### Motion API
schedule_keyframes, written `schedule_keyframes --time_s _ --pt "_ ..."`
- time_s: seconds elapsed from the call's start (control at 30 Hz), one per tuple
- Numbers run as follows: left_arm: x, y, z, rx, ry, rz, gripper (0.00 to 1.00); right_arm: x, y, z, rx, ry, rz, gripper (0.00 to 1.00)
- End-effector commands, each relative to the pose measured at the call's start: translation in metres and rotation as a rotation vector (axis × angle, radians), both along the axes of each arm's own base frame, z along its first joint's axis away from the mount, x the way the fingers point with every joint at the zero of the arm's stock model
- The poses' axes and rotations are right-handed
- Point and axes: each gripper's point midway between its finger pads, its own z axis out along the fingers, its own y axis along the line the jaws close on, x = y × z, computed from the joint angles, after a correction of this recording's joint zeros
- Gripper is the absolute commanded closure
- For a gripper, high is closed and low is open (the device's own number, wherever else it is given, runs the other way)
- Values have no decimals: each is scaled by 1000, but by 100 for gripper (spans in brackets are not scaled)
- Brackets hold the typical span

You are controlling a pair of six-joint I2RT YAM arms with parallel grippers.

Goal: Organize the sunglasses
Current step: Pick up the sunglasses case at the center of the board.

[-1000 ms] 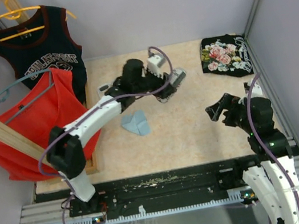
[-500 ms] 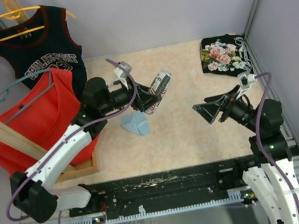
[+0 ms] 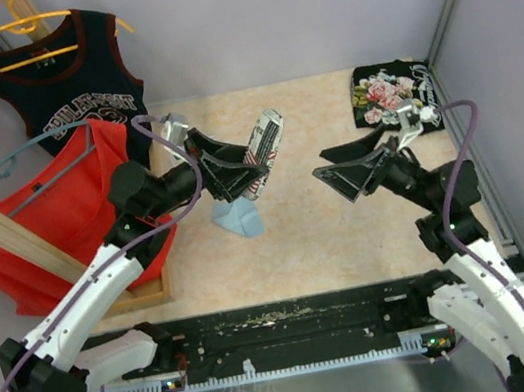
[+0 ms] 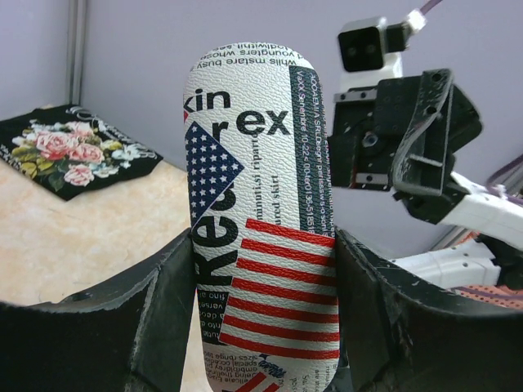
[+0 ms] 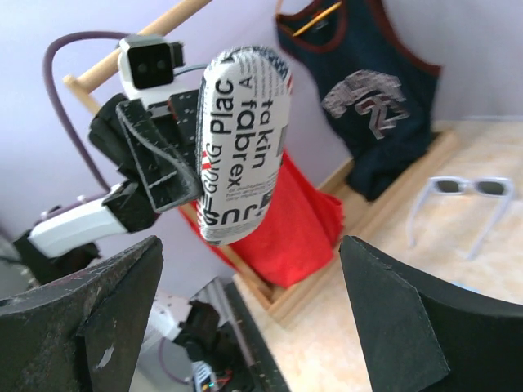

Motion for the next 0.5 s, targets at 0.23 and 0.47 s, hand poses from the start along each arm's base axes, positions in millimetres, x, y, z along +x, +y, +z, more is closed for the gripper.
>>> schedule_keyframes --time_s 0.23,0.47 --pt "-44 14 53 -160 -136 -126 100 -24 44 86 236 -325 147 11" --pt "-44 16 55 -158 -145 -114 100 -24 65 94 255 -352 178 11"
